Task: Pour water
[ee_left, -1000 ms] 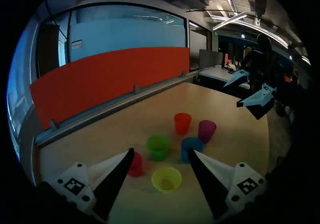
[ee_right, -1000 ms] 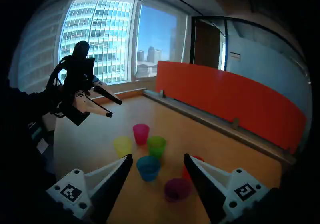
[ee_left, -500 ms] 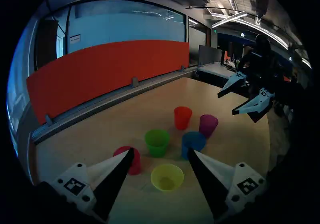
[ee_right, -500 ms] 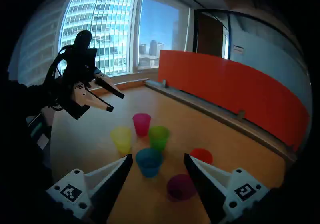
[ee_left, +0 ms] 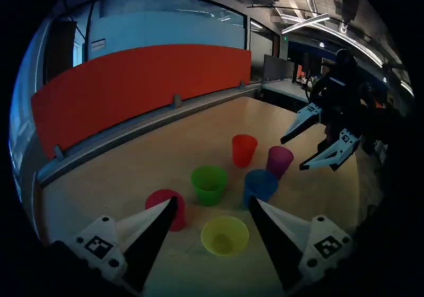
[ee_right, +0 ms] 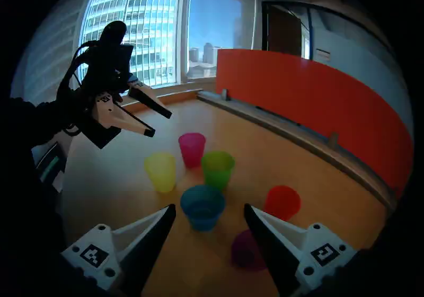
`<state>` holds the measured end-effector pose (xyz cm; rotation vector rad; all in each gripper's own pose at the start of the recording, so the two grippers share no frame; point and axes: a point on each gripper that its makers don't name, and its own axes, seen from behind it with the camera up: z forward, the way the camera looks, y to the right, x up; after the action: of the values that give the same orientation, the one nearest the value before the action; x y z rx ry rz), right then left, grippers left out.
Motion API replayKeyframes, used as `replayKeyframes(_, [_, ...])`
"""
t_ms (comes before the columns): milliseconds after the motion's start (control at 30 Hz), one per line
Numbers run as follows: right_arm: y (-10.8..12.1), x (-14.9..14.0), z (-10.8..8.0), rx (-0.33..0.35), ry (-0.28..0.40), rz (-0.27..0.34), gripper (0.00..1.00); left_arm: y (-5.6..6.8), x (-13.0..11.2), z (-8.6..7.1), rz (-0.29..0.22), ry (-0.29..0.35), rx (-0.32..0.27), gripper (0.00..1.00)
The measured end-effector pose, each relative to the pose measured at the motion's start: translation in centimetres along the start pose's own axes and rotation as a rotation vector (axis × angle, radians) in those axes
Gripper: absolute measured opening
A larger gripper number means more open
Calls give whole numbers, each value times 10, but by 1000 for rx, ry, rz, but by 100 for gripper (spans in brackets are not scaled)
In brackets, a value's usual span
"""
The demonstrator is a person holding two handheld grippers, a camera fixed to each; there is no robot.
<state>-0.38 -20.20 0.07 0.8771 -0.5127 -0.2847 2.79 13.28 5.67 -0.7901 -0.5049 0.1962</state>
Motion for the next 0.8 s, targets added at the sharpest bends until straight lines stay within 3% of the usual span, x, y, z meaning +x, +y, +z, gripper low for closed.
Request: replayKeyframes(800, [-9,-32,55,43,-94,10,99,-5,-2,12,-7,-3,-12,99])
